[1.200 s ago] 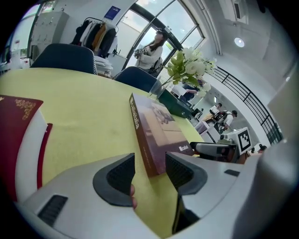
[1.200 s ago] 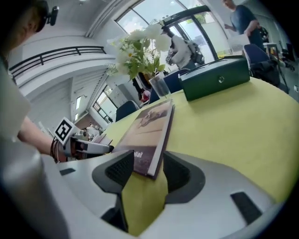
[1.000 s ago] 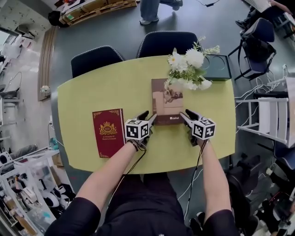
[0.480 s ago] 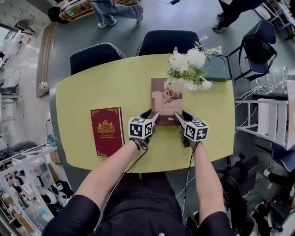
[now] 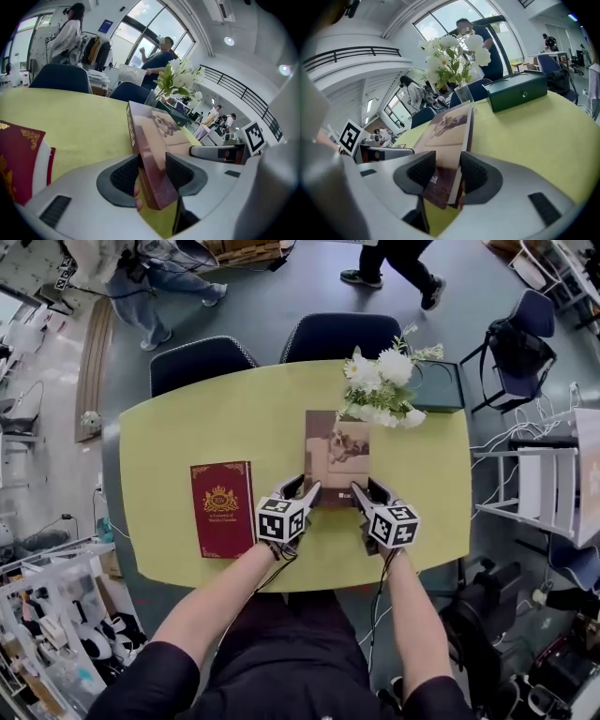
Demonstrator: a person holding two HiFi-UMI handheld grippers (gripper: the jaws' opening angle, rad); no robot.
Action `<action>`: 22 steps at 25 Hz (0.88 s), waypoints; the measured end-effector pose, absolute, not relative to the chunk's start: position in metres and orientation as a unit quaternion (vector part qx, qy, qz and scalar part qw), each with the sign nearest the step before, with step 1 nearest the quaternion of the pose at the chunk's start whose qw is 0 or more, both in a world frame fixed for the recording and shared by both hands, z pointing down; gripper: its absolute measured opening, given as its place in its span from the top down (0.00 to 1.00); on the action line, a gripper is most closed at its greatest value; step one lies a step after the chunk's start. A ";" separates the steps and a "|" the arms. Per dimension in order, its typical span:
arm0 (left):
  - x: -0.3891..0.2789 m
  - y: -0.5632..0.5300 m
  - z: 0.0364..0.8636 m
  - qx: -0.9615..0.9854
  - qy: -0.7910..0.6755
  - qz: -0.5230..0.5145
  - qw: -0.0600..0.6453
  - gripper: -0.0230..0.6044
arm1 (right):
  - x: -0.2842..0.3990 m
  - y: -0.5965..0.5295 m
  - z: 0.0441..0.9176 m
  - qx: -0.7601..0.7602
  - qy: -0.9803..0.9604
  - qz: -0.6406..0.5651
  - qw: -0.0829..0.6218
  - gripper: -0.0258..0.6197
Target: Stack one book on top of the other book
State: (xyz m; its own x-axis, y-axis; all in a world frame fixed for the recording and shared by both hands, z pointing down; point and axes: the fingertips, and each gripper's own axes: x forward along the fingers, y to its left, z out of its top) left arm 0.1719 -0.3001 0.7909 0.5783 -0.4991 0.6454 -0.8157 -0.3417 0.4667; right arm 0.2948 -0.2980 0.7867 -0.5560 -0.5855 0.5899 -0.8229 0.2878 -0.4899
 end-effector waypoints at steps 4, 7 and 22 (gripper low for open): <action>0.156 -0.290 0.764 0.803 -0.417 0.193 0.379 0.66 | 0.279 -0.287 0.761 0.450 -0.792 0.387 0.144 0.69; 0.137 -0.282 0.743 0.805 -0.426 0.185 0.370 0.66 | 0.261 -0.279 0.743 0.452 -0.795 0.381 0.137 0.69; -0.019 -0.234 0.687 0.798 -0.468 0.160 0.345 0.66 | 0.105 -0.233 0.691 0.437 -0.804 0.383 0.130 0.69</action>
